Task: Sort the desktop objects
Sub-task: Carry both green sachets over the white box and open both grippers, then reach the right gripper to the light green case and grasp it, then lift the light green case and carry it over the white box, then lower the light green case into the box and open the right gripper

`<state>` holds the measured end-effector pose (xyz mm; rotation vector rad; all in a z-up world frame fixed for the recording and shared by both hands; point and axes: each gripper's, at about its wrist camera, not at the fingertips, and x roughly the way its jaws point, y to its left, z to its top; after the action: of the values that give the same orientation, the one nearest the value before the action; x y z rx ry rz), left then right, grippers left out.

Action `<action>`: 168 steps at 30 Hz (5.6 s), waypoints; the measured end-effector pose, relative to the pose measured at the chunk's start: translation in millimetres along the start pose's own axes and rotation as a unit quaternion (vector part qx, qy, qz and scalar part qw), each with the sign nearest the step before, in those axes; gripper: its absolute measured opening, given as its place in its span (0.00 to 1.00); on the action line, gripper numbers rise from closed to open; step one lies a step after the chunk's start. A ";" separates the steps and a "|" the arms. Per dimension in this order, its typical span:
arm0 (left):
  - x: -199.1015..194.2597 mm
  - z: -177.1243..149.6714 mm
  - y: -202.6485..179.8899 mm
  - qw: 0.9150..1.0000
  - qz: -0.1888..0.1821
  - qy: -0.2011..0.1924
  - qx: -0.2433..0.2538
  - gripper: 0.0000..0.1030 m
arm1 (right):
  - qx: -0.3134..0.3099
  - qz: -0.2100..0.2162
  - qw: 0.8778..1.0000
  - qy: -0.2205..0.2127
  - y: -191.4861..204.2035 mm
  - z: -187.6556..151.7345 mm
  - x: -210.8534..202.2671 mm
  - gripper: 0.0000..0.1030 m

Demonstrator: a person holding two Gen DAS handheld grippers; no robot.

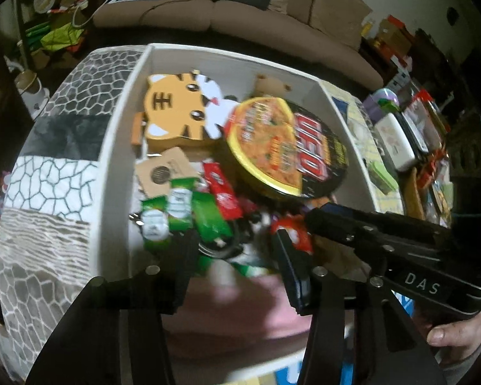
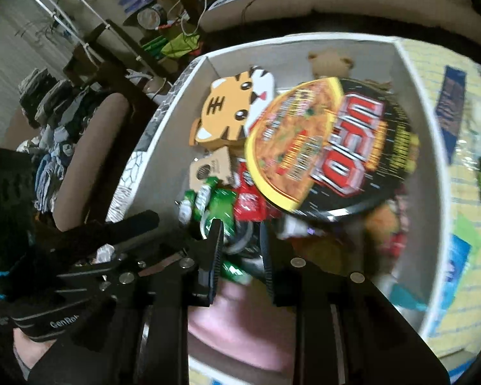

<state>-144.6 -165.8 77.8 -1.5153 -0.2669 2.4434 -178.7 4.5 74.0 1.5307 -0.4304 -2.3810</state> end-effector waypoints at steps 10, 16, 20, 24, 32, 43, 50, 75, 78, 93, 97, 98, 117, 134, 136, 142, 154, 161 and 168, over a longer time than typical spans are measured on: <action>-1.7 -27.3 -77.3 0.999 0.000 0.014 0.036 0.50 | 0.014 -0.047 0.999 -0.013 -61.9 -44.8 -74.5 0.23; -10.2 -36.7 -131.5 0.998 -0.004 0.012 0.066 0.56 | 0.030 -0.063 0.997 -0.027 -100.9 -70.4 -118.0 0.23; -10.7 -39.6 -167.0 0.996 -0.011 0.011 0.084 0.59 | 0.040 -0.067 0.996 -0.037 -128.2 -82.8 -145.1 0.23; 1.3 -40.8 -200.1 0.994 -0.022 0.019 0.106 0.62 | 0.056 -0.074 0.995 -0.041 -159.5 -94.3 -161.1 0.23; 54.0 -31.2 -244.5 0.992 -0.036 0.047 0.108 0.75 | 0.088 -0.079 0.992 -0.041 -232.8 -104.3 -163.9 0.30; 138.9 25.0 -275.9 0.993 -0.039 0.070 0.083 0.80 | 0.063 -0.113 0.990 -0.050 -286.6 -110.5 -127.6 0.30; 182.1 66.8 -277.8 0.994 -0.057 0.085 0.039 0.81 | 0.018 -0.134 0.989 -0.066 -291.2 -99.5 -104.7 0.31; 202.5 54.1 -253.0 0.984 -0.127 0.126 -0.022 0.86 | -0.085 -0.171 0.981 0.032 -310.2 -6.7 -64.7 0.25; 178.8 49.5 -252.8 0.982 -0.145 0.118 -0.025 0.86 | -0.082 -0.153 0.984 0.025 -296.2 -10.2 -90.7 0.25; 20.6 11.9 -166.0 0.984 -0.173 0.032 -0.041 0.86 | -0.084 -0.017 0.995 -0.044 -141.2 -27.1 -206.2 0.25; -1.3 -1.0 -123.9 0.984 -0.164 0.017 -0.064 0.86 | -0.070 0.023 0.996 -0.046 -97.0 -28.0 -192.7 0.25; -3.7 -4.3 -115.1 0.984 -0.162 0.015 -0.068 0.86 | -0.066 0.030 0.996 -0.046 -90.0 -29.0 -187.9 0.24; 39.9 -35.7 -19.5 0.972 -0.186 0.022 -0.141 0.79 | 0.045 0.053 0.998 -0.007 -69.6 -51.0 -59.2 0.25; 73.3 -6.5 -66.3 0.963 -0.235 0.046 -0.120 0.45 | 0.066 0.083 0.994 -0.010 -84.2 -69.2 -46.4 0.25; 75.2 -1.4 -72.3 0.967 -0.226 0.048 -0.110 0.45 | 0.069 0.082 0.994 -0.010 -88.1 -66.6 -46.6 0.24; 89.4 13.1 -86.1 0.987 -0.137 0.060 -0.053 0.44 | 0.096 0.059 0.994 0.004 -106.3 -59.9 -38.0 0.33; 67.1 7.6 -103.1 0.994 -0.100 0.032 -0.017 0.84 | 0.001 0.005 1.000 -0.018 -85.6 -68.6 -59.5 0.35; 20.7 -8.3 -76.1 0.994 -0.106 0.014 -0.038 0.84 | -0.040 -0.025 0.998 -0.029 -69.0 -73.2 -73.2 0.35; 7.9 -44.8 -60.5 0.997 -0.060 0.028 -0.027 0.85 | -0.055 -0.041 0.997 -0.032 -61.5 -89.8 -88.6 0.35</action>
<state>-100.6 -104.9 68.7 -1.5394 -0.4037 2.3156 -65.6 86.2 88.0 1.4530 -0.2506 -2.4774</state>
